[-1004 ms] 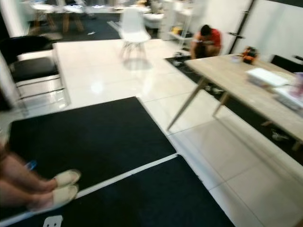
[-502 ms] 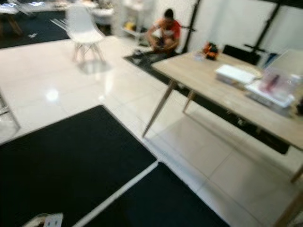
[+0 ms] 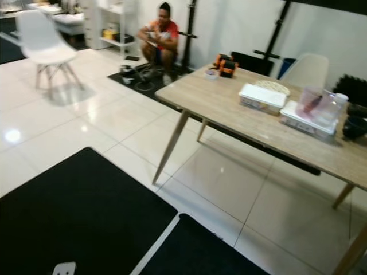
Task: Restocking fridge
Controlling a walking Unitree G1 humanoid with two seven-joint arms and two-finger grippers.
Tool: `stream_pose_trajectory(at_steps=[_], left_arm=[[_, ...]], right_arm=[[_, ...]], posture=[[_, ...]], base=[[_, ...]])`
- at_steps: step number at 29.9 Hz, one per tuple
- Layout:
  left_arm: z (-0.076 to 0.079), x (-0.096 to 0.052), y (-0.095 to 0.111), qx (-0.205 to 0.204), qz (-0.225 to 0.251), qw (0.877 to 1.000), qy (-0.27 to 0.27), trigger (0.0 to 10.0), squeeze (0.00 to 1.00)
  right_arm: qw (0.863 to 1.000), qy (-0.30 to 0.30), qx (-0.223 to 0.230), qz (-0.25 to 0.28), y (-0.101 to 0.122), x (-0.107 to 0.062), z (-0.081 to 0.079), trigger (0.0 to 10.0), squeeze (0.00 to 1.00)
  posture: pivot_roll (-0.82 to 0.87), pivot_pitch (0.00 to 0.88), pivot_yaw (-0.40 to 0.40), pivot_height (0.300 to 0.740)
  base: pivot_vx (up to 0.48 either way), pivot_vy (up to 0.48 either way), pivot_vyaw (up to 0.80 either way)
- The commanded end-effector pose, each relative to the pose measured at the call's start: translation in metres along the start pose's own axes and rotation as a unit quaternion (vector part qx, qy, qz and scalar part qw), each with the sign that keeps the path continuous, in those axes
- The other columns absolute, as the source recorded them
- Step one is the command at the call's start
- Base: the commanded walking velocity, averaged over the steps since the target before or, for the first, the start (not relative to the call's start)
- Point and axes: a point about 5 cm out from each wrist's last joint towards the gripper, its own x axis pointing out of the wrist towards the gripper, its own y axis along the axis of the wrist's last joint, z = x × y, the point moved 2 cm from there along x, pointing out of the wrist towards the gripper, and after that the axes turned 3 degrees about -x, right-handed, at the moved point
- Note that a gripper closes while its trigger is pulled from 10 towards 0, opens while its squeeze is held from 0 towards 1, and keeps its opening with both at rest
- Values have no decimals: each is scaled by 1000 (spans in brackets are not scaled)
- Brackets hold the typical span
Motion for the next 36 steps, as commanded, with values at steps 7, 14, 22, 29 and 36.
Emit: stream_pose_trajectory(at_steps=[7,14,22,29,36], left_arm=[[2,-1,-6,6,-8,1000,-4,10000,0],[-1,-3,-10,9,-14,1000,-2,10000,0],[-5,-2,-6,8,-8,1000,6,10000,0],[-2,-2,-6,14,-10,1000,-4,10000,0],[3,-2,-8,23,-13,999,-22,10000,0]], right_arm=[[1000,-13,2,-18,-12,-1,4,10000,0],[1000,-15,2,-24,-17,-2,3,10000,0],[1000,-19,3,-15,-11,-1,3,10000,0],[1000,-21,16,-1,-6,-1,6,10000,0],[999,-8,34,3,-5,-1,2,10000,0]], posture=[[-84,0,-31,740],[-83,0,-32,740],[-75,0,-30,740],[-75,0,-29,740],[-74,0,-24,740]], base=[[480,0,-756],[448,0,-756],[347,0,-756],[0,0,-432],[0,-36,0]])
